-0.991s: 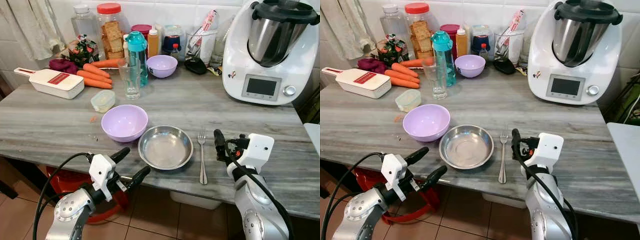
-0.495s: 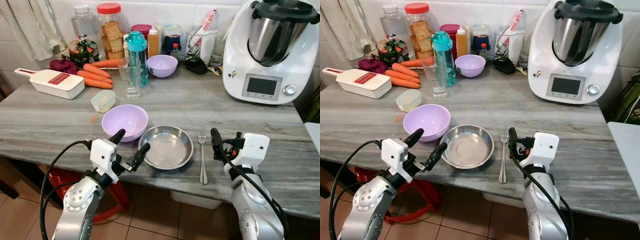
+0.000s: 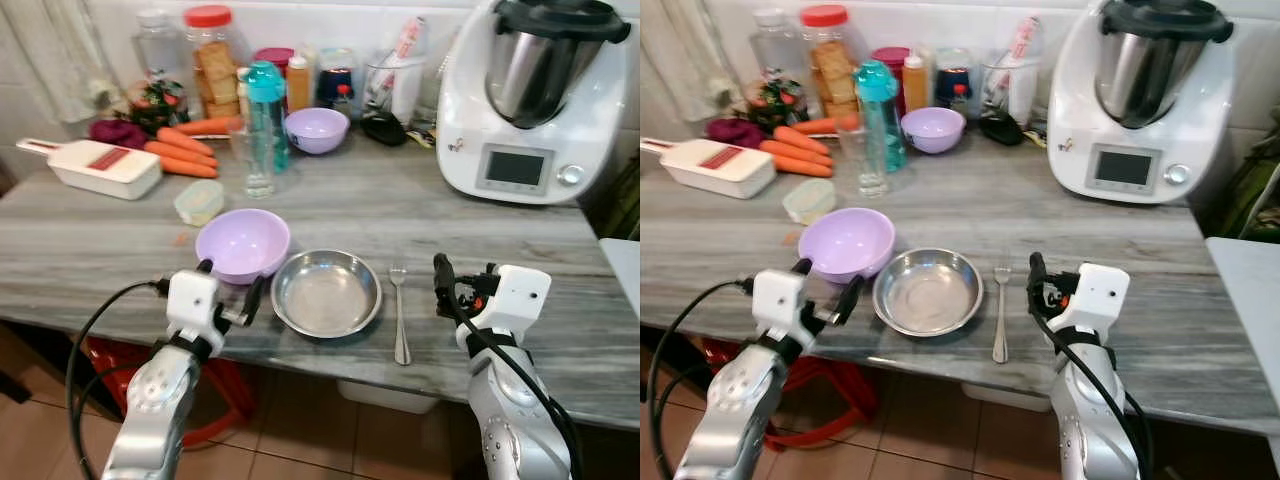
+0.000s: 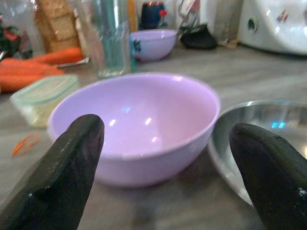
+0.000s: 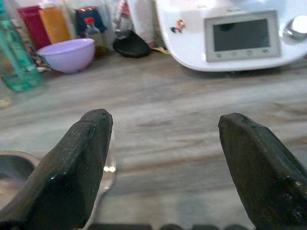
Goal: Setting the table
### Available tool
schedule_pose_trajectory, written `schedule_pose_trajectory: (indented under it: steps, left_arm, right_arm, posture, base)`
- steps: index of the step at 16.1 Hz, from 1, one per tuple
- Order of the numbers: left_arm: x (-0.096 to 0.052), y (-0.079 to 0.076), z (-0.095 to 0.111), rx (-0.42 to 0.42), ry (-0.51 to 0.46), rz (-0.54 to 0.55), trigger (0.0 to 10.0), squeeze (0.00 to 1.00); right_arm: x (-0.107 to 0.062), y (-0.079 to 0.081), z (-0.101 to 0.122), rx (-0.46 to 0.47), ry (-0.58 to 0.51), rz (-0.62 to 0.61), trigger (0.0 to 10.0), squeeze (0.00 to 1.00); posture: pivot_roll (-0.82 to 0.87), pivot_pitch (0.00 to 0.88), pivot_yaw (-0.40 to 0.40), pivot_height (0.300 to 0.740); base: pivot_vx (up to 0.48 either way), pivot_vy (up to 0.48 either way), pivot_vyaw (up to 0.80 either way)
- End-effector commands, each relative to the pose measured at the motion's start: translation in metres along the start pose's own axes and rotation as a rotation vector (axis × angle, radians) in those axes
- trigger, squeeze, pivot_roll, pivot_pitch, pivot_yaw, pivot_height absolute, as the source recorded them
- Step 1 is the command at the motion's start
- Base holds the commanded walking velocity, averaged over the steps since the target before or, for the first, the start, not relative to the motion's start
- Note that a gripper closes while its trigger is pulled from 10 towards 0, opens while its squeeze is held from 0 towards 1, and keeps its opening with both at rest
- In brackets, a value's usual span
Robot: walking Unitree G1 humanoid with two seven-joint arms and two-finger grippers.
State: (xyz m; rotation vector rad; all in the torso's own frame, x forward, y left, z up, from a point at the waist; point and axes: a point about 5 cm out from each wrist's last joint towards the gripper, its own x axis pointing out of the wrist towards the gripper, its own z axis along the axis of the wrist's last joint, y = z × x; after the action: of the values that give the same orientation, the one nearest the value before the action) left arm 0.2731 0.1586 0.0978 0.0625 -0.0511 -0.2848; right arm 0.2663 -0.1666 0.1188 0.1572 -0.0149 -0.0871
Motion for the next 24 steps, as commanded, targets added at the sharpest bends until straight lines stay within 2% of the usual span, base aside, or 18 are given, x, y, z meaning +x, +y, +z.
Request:
schedule_pose_trajectory:
  steps: [1,15,24]
  left_arm:
    - [-0.0002,0.0023,-0.0019,0.009,0.019,0.017,10.0,0.00]
    - [0.0023,0.0026,-0.0042,0.029,0.033,0.027,10.0,0.00]
    - [0.0017,0.0018,-0.0046,0.032,0.036,0.017,10.0,0.00]
  right_arm:
    - [0.0009,0.0018,0.0001,-0.001,-0.003,0.008,10.0,0.00]
    - [0.0023,0.0001,-0.0009,0.001,-0.010,0.002,10.0,0.00]
    - [0.0002,-0.0004,-0.0036,0.008,-0.004,-0.011,10.0,0.00]
  posture:
    - [0.00,0.000,0.022,0.740]
    - [0.00,0.000,0.025,0.740]
    - [-0.01,0.000,0.034,0.740]
  base:
    - [0.000,0.000,0.00]
    - [-0.020,0.000,0.00]
    - [-0.317,0.000,0.00]
